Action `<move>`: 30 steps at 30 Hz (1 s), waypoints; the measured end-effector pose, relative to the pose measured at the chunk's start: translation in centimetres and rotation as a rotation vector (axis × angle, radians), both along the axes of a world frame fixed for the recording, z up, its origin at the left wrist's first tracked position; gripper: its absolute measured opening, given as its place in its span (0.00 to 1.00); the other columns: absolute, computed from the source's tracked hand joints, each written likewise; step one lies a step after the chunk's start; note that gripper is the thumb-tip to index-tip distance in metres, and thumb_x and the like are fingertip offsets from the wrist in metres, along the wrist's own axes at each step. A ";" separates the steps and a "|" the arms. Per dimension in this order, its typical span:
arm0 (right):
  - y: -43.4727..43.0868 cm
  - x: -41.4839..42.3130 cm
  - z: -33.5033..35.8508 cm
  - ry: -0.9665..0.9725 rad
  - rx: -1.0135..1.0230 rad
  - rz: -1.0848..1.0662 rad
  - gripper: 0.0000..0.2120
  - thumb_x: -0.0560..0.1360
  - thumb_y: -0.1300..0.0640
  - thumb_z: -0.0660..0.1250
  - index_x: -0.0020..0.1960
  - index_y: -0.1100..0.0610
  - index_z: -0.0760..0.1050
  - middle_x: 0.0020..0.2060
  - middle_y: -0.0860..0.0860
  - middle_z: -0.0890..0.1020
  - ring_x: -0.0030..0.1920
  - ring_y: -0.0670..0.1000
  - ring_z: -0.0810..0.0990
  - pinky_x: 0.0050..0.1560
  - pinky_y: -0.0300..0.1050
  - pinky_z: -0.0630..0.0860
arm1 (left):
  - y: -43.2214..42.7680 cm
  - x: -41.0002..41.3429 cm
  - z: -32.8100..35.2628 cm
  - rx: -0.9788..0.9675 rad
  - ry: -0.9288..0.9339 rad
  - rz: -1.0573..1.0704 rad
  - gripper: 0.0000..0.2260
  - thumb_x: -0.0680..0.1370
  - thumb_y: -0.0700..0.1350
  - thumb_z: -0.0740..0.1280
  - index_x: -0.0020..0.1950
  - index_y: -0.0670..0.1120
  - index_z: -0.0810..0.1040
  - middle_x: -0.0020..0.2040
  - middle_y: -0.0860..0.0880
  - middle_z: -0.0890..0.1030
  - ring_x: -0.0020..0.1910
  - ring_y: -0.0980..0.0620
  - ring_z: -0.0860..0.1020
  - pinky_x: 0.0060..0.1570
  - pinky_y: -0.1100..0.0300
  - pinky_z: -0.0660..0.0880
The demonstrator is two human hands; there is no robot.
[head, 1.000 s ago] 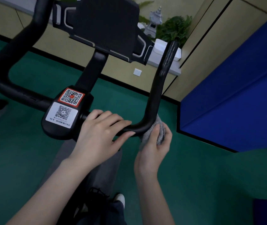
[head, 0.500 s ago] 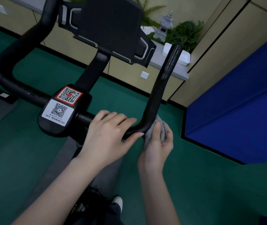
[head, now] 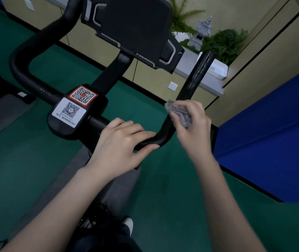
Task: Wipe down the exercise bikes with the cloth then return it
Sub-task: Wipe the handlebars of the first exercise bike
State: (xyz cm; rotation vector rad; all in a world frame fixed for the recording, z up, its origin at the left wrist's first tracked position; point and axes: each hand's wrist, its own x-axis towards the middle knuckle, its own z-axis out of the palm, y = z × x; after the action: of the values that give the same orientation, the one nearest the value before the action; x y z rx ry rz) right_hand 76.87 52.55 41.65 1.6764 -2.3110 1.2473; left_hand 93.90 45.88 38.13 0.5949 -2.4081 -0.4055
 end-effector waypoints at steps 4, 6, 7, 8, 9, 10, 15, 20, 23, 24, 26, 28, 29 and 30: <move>-1.3 -1.7 3.0 0.199 0.369 0.342 0.07 0.74 0.62 0.70 0.52 0.60 0.79 0.45 0.46 0.78 0.51 0.47 0.73 0.50 0.28 0.66 | 0.1 0.0 0.3 0.058 0.004 0.009 0.14 0.76 0.58 0.66 0.51 0.50 0.84 0.39 0.54 0.82 0.38 0.51 0.79 0.42 0.53 0.72; -2.4 -2.1 4.5 0.255 0.594 0.497 0.07 0.75 0.59 0.70 0.53 0.57 0.79 0.46 0.47 0.80 0.50 0.46 0.74 0.50 0.33 0.67 | 0.2 -0.1 0.5 0.084 0.004 0.006 0.15 0.75 0.59 0.65 0.51 0.51 0.84 0.39 0.54 0.82 0.39 0.51 0.80 0.43 0.53 0.72; -3.1 -2.1 5.1 0.267 0.685 0.552 0.07 0.75 0.58 0.70 0.53 0.56 0.79 0.46 0.48 0.80 0.50 0.45 0.75 0.49 0.32 0.68 | 0.2 -0.1 0.6 0.096 0.006 0.006 0.15 0.75 0.59 0.65 0.50 0.51 0.84 0.40 0.54 0.83 0.39 0.51 0.80 0.43 0.53 0.72; -3.8 -2.0 5.6 0.269 0.761 0.598 0.07 0.75 0.58 0.70 0.52 0.56 0.79 0.45 0.47 0.81 0.48 0.45 0.76 0.47 0.31 0.69 | 0.2 -0.1 0.7 0.107 0.010 0.009 0.15 0.74 0.60 0.65 0.50 0.51 0.84 0.40 0.54 0.83 0.40 0.52 0.80 0.43 0.54 0.71; -4.4 -1.8 5.9 0.271 0.825 0.638 0.06 0.75 0.58 0.70 0.51 0.55 0.79 0.44 0.47 0.81 0.46 0.44 0.77 0.46 0.30 0.70 | 0.3 0.0 0.7 0.115 0.014 0.016 0.15 0.74 0.60 0.65 0.49 0.52 0.84 0.39 0.55 0.83 0.40 0.52 0.81 0.43 0.56 0.70; -5.1 -1.6 6.2 0.282 0.883 0.670 0.05 0.75 0.57 0.70 0.51 0.54 0.79 0.44 0.46 0.82 0.45 0.43 0.78 0.46 0.30 0.71 | 0.3 0.0 0.7 0.120 0.020 0.025 0.15 0.73 0.60 0.66 0.48 0.52 0.84 0.39 0.55 0.83 0.40 0.52 0.81 0.43 0.57 0.69; -7.6 -2.3 6.8 0.323 1.065 0.686 0.05 0.75 0.56 0.70 0.50 0.53 0.78 0.42 0.46 0.82 0.40 0.39 0.77 0.38 0.28 0.72 | 0.3 -0.1 0.6 0.176 0.025 0.071 0.15 0.71 0.62 0.67 0.46 0.54 0.85 0.39 0.55 0.83 0.41 0.55 0.81 0.44 0.57 0.70; -8.1 -1.9 6.6 0.282 1.104 0.692 0.03 0.74 0.58 0.70 0.48 0.53 0.78 0.42 0.50 0.83 0.40 0.46 0.80 0.40 0.37 0.76 | 0.2 -0.1 0.7 0.218 0.027 0.081 0.15 0.70 0.64 0.66 0.46 0.56 0.84 0.39 0.57 0.83 0.41 0.56 0.79 0.46 0.58 0.68; -8.4 -0.5 6.2 0.204 1.239 0.760 0.06 0.75 0.61 0.69 0.44 0.51 0.76 0.39 0.51 0.82 0.37 0.45 0.78 0.37 0.37 0.75 | 0.2 -0.1 0.6 0.185 0.033 0.080 0.14 0.71 0.63 0.68 0.46 0.55 0.84 0.39 0.56 0.83 0.41 0.55 0.79 0.45 0.59 0.65; -8.8 -0.3 6.2 0.195 1.276 0.749 0.07 0.75 0.62 0.69 0.44 0.51 0.76 0.38 0.50 0.81 0.36 0.43 0.77 0.36 0.34 0.74 | 0.2 -0.1 0.6 0.179 0.037 0.076 0.13 0.71 0.62 0.69 0.47 0.55 0.84 0.38 0.56 0.83 0.41 0.55 0.79 0.45 0.60 0.65; -9.9 -0.3 6.5 0.225 1.337 0.690 0.04 0.76 0.62 0.69 0.45 0.53 0.76 0.38 0.47 0.80 0.35 0.40 0.77 0.34 0.29 0.73 | 0.2 0.0 0.6 0.183 0.041 0.068 0.12 0.71 0.61 0.70 0.47 0.55 0.84 0.38 0.55 0.83 0.40 0.54 0.79 0.45 0.59 0.66; -10.9 -0.6 6.7 0.281 1.383 0.613 0.03 0.76 0.60 0.69 0.49 0.55 0.76 0.39 0.46 0.80 0.37 0.42 0.78 0.33 0.27 0.72 | 0.1 0.1 0.7 0.187 0.038 0.058 0.12 0.71 0.60 0.70 0.46 0.54 0.85 0.37 0.54 0.82 0.40 0.53 0.79 0.45 0.57 0.68; -11.3 -0.7 6.7 0.287 1.400 0.578 0.04 0.76 0.60 0.69 0.50 0.55 0.75 0.39 0.46 0.80 0.37 0.42 0.77 0.32 0.27 0.72 | 0.1 0.1 0.7 0.185 0.039 0.054 0.12 0.72 0.60 0.70 0.46 0.54 0.85 0.36 0.54 0.82 0.40 0.53 0.80 0.44 0.56 0.69; -11.5 -0.7 6.6 0.280 1.417 0.557 0.05 0.75 0.59 0.69 0.50 0.55 0.75 0.39 0.46 0.80 0.36 0.42 0.77 0.32 0.28 0.72 | 0.1 0.1 0.7 0.182 0.042 0.050 0.12 0.72 0.60 0.70 0.46 0.53 0.85 0.36 0.54 0.82 0.39 0.52 0.80 0.44 0.56 0.69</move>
State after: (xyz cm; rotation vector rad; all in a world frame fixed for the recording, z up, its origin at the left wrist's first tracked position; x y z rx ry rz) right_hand 76.22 41.04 48.25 2.5751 -2.6531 -1.0352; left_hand 93.98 46.02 38.80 0.7171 -2.3266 -0.6145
